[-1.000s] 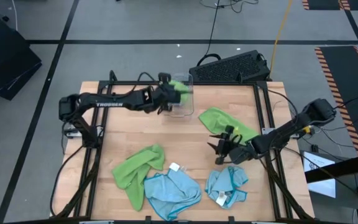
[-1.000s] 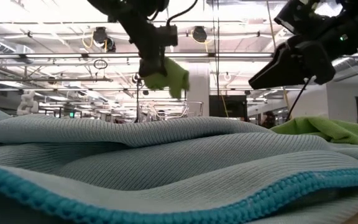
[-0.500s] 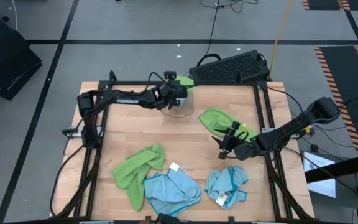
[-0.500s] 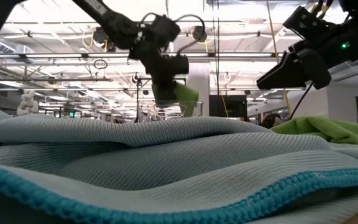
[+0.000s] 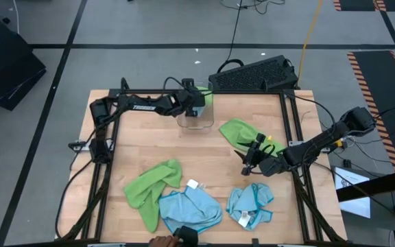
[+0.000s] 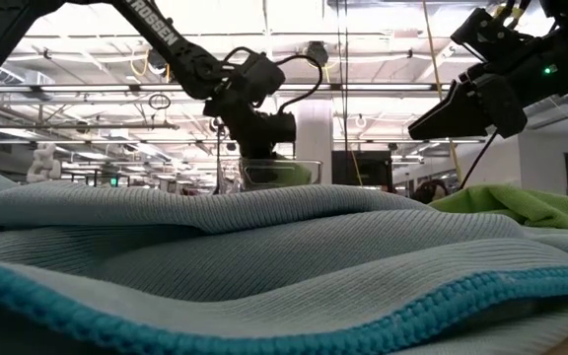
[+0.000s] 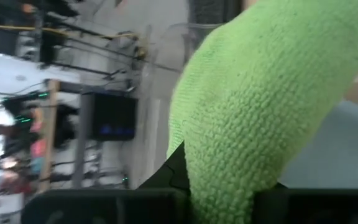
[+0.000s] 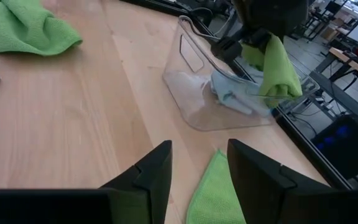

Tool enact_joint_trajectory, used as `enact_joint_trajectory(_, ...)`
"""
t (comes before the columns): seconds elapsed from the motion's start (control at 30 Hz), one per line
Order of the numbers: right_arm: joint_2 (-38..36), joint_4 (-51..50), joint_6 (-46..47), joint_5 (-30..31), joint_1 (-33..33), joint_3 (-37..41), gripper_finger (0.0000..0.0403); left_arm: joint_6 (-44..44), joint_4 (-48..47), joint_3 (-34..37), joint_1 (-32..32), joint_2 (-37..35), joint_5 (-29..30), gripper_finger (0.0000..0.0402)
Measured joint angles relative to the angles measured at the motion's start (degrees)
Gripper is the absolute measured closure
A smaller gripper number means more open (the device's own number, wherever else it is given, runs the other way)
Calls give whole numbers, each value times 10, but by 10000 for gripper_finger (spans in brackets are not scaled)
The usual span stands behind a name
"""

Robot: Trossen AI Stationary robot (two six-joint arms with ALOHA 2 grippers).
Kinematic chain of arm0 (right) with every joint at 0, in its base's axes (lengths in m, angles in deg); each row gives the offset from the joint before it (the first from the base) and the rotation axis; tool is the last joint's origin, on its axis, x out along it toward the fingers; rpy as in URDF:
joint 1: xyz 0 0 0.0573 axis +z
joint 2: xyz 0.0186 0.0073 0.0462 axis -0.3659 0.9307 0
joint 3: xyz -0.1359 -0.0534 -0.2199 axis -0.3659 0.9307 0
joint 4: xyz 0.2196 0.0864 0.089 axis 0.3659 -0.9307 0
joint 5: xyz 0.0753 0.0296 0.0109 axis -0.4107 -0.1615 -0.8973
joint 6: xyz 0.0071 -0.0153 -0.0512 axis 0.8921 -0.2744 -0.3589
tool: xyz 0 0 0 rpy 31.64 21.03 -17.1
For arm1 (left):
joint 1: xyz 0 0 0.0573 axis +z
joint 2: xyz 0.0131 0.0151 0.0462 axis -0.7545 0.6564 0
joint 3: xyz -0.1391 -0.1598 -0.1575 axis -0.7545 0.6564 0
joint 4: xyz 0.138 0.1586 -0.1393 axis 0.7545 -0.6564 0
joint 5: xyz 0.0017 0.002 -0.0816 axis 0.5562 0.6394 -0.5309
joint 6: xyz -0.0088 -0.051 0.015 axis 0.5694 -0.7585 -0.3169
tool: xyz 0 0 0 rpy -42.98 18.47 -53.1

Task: Fold microfiber towels
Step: Put the center green towel into the transparent bin

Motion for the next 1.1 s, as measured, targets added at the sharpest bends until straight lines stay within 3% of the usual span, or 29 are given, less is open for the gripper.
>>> enact_joint_trajectory(0.1, 0, 0, 0, 0, 0, 0, 257, -29, -22, 0, 10, 0, -50, 368)
enact_joint_trajectory(0.27, 0, 0, -1, 0, 0, 0, 257, -45, -40, 0, 19, 0, -55, 358)
enact_joint_trajectory(0.77, 0, 0, -2, 0, 0, 0, 257, -45, -113, -8, 25, 0, -124, 217)
enact_joint_trajectory(0.93, 0, 0, -4, 0, 0, 0, 257, -64, -170, -40, 39, -1, -173, 209)
enact_joint_trajectory(1.1, 0, 0, -4, -1, 0, 0, 257, -96, -270, -85, 61, -1, -283, 210)
